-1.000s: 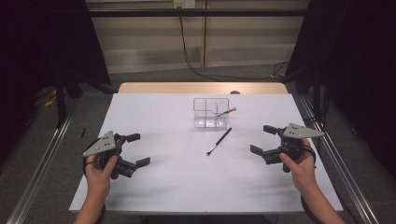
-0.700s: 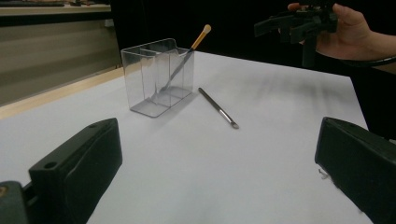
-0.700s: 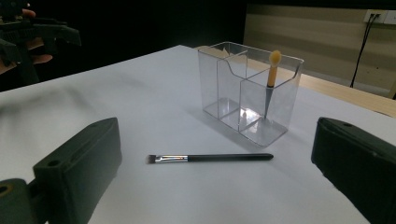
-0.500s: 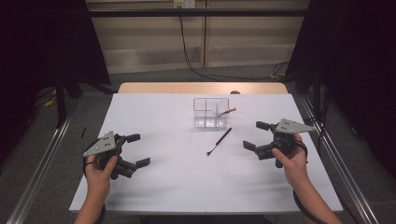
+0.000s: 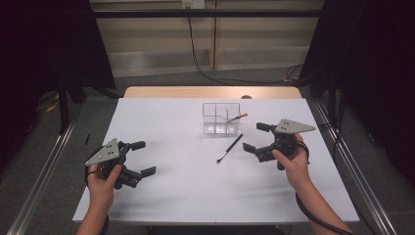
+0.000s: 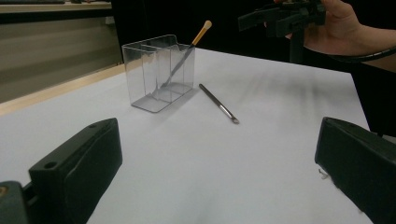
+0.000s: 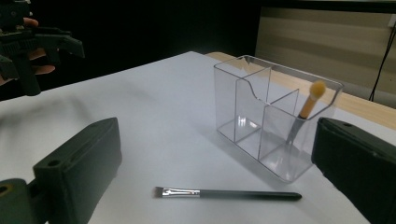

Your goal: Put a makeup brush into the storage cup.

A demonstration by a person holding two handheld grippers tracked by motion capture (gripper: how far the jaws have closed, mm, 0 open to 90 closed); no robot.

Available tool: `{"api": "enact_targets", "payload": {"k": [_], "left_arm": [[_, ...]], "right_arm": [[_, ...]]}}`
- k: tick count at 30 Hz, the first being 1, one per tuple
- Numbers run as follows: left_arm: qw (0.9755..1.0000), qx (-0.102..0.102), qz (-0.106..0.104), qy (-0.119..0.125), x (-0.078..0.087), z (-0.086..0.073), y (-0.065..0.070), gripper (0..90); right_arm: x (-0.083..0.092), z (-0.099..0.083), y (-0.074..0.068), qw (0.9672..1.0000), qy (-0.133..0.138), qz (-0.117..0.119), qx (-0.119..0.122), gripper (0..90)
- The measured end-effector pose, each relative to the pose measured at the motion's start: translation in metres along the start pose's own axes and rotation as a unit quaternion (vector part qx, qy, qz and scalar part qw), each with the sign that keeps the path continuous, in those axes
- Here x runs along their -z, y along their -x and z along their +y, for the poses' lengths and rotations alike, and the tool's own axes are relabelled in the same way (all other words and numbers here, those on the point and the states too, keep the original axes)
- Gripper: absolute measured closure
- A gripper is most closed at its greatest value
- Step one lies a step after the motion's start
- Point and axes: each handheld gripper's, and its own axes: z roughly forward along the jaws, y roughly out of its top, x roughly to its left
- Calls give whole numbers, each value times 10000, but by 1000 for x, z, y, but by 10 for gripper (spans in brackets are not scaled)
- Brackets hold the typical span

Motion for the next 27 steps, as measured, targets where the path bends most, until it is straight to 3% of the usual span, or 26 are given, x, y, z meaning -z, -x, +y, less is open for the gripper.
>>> {"api": "enact_targets", "payload": {"k": [7,27], "left_arm": [[10000,-16,-24,4,-3,1,0,7],[10000,-52,-27,-24,-2,2,2,7]], "right_arm": [[-8,-1,2,9999,-12,35,-106,13],[-29,4,6,9999,-79,59,-57,14]]}}
